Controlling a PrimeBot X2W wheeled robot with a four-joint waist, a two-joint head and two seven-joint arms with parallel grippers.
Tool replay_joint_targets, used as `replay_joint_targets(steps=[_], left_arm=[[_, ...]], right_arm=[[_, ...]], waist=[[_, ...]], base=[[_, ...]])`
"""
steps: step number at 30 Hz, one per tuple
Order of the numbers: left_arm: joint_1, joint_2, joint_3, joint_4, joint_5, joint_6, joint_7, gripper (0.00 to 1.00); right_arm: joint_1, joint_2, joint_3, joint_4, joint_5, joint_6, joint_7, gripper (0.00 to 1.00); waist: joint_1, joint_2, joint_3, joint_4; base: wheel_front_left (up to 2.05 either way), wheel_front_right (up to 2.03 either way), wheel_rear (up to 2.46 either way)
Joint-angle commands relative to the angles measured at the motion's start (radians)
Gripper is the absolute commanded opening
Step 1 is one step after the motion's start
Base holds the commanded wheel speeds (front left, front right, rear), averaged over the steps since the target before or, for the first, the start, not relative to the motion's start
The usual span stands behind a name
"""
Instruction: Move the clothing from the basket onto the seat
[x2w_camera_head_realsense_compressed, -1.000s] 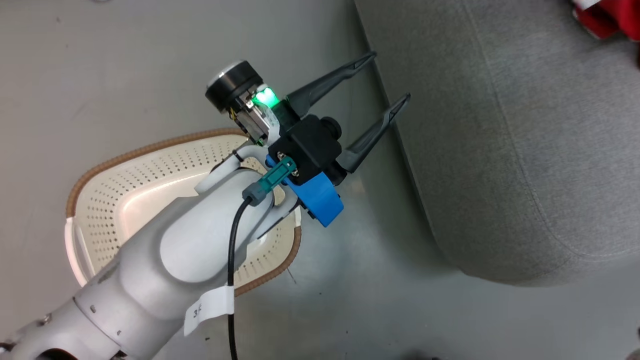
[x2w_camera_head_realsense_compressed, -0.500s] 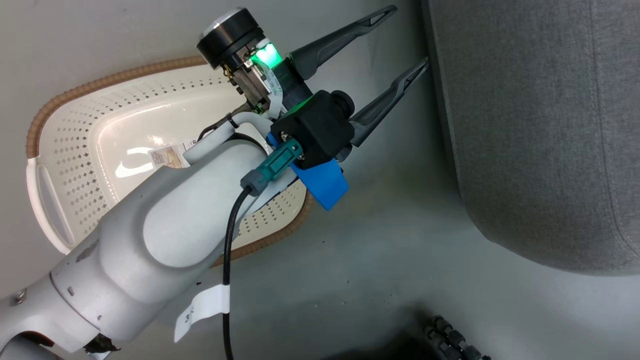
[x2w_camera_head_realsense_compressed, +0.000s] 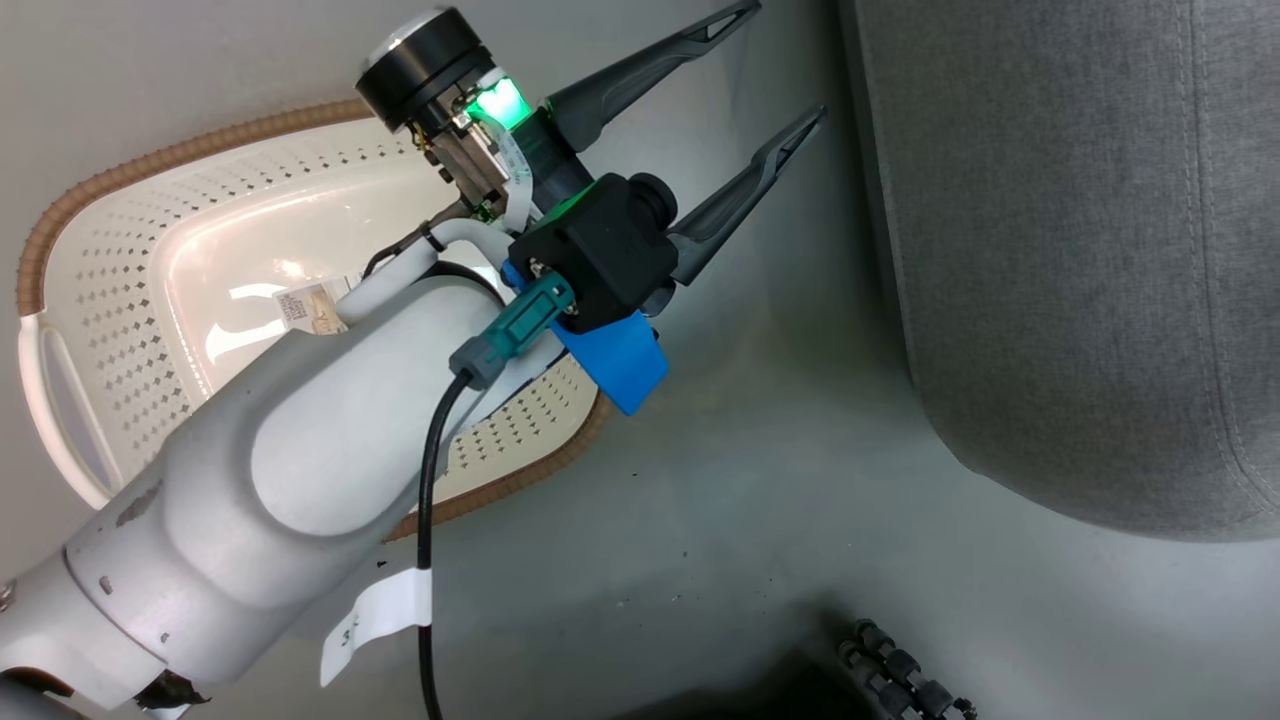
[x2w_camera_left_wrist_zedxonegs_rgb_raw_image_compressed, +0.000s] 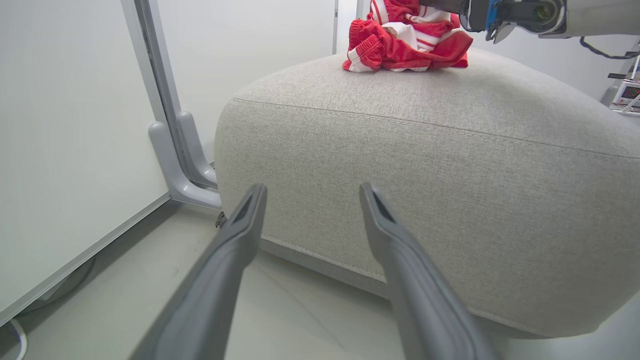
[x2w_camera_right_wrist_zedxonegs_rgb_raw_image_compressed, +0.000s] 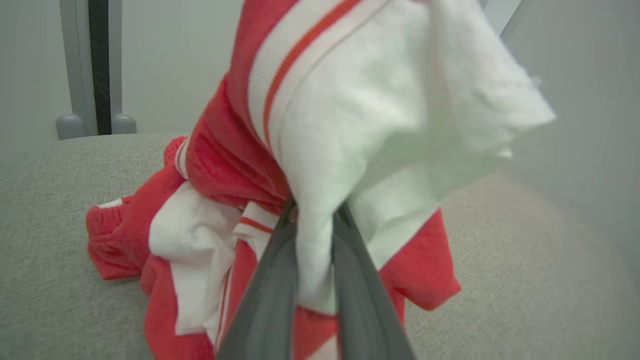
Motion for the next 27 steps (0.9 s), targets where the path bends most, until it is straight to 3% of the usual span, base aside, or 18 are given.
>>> replay_joint_targets(steps=[1, 8, 15, 27], left_arm=[[0.005, 0.009, 0.002, -0.004, -0.004, 0.007, 0.003, 1.0], [0.029, -0.009, -0.004, 0.01, -0.017, 0.018, -0.02, 1.0], [0.088, -0.037, 0.03, 0.043, -0.054, 0.041, -0.051, 1.0], [0.287, -0.052, 0.267, -0.004, -0.082, 0.088, -0.057, 1.0]], right_arm=[[-0.011, 0.002, -0.016, -0.007, -0.007, 0.0, 0.0, 1.0], [0.097, 0.007, -0.004, -0.136, 0.018, 0.0, 0.0, 1.0], [0.307, 0.026, 0.045, -0.329, 0.062, 0.0, 0.0, 1.0], [0.53, 0.102, 0.297, -0.525, 0.111, 0.0, 0.0, 1.0]], waist=[[-0.0001, 0.0001, -0.005, -0.005], [-0.0001, 0.0001, -0.082, -0.003], [-0.0001, 0.0001, -0.222, 0.011], [-0.0001, 0.0001, -0.447, 0.082]], base=[[0.0, 0.0, 0.0], [0.0, 0.0, 0.0], [0.0, 0.0, 0.0], [0.0, 0.0, 0.0]])
